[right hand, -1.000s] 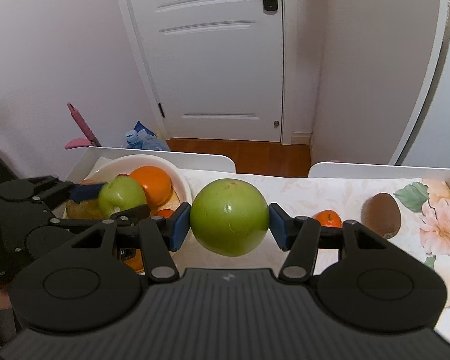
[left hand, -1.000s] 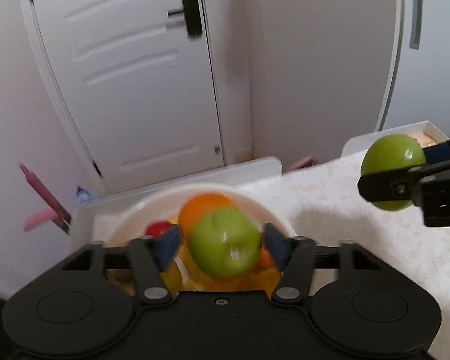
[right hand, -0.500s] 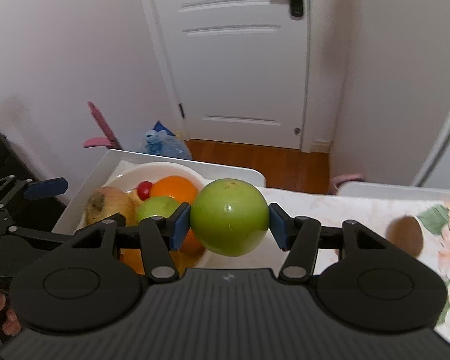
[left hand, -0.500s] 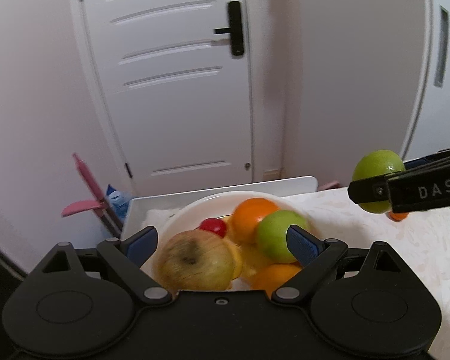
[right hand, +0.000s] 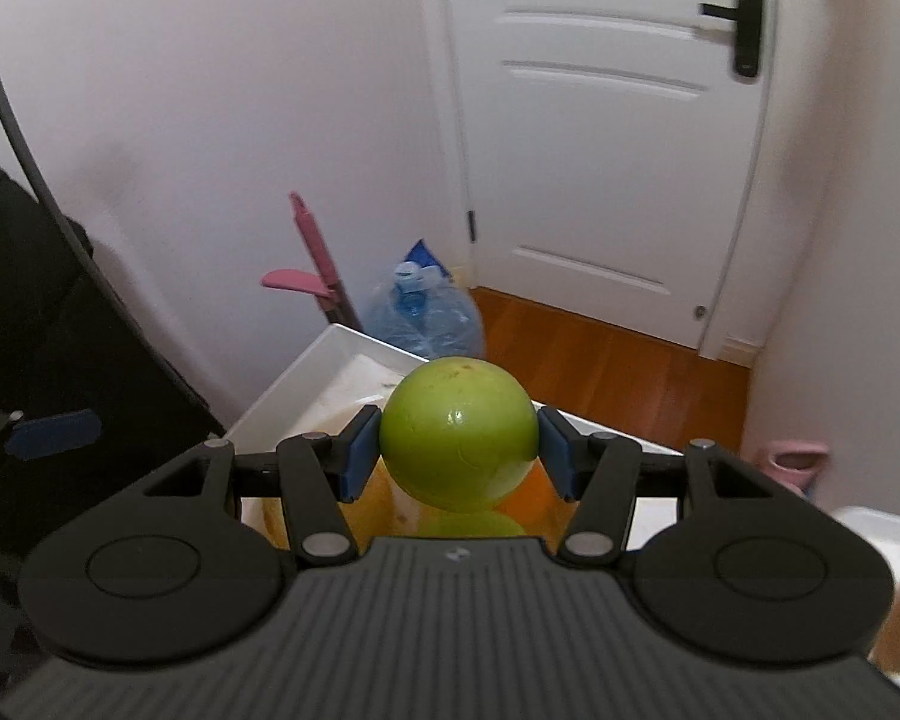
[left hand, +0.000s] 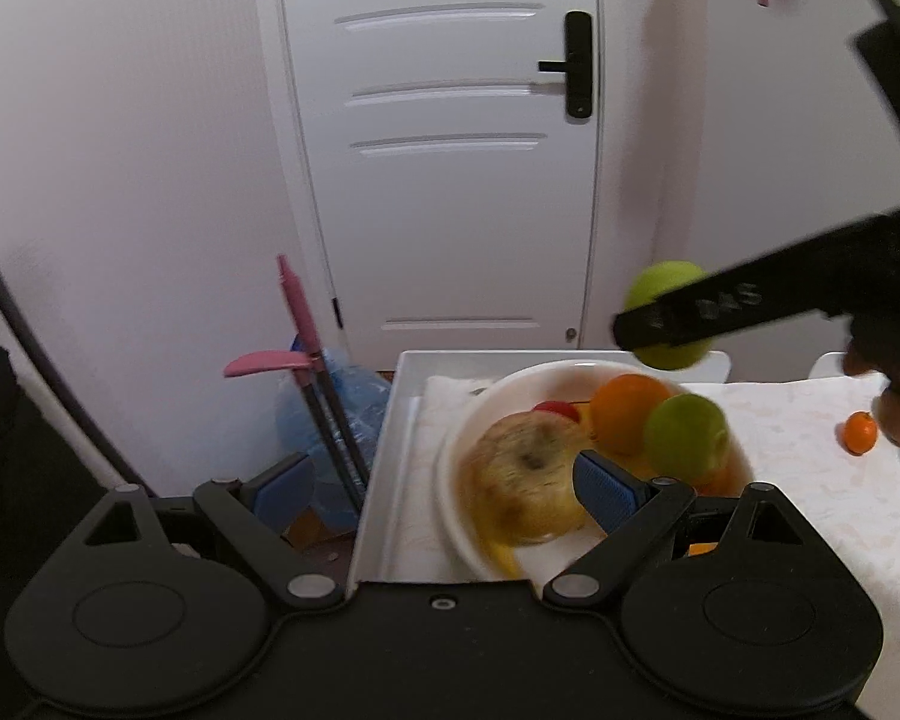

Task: Organize fruits
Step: 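Open both tools to drop the green apples into the bowl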

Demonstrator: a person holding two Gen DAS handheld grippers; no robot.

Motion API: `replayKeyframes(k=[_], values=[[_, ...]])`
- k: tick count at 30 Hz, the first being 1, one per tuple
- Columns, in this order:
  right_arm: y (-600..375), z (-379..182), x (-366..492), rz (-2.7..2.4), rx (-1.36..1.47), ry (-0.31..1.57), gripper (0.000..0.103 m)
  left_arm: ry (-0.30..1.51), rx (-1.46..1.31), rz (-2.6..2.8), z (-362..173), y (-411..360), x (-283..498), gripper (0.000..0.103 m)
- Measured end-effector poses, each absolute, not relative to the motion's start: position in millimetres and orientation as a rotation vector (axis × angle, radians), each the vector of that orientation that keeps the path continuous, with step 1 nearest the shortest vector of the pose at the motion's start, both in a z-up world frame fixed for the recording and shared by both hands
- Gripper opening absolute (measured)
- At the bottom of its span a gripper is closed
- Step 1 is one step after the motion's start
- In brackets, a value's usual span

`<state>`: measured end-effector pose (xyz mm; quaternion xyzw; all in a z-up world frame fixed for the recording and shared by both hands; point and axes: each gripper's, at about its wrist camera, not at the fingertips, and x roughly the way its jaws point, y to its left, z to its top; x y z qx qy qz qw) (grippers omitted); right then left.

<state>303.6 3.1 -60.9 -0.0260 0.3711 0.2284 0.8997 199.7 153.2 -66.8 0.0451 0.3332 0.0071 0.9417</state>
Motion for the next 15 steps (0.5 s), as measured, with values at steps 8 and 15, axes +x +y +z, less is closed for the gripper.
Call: replayKeyframes(k=[8,15], values=[[48,-88,334,0.5,-0.088,0.813,0.071,0.697,0.09,0.026,-74,169,200,0.095],[66,-105,345,0.496,-0.112,0.844,0.071,0.709,0.082,0.018,-79,177,204,0.095]])
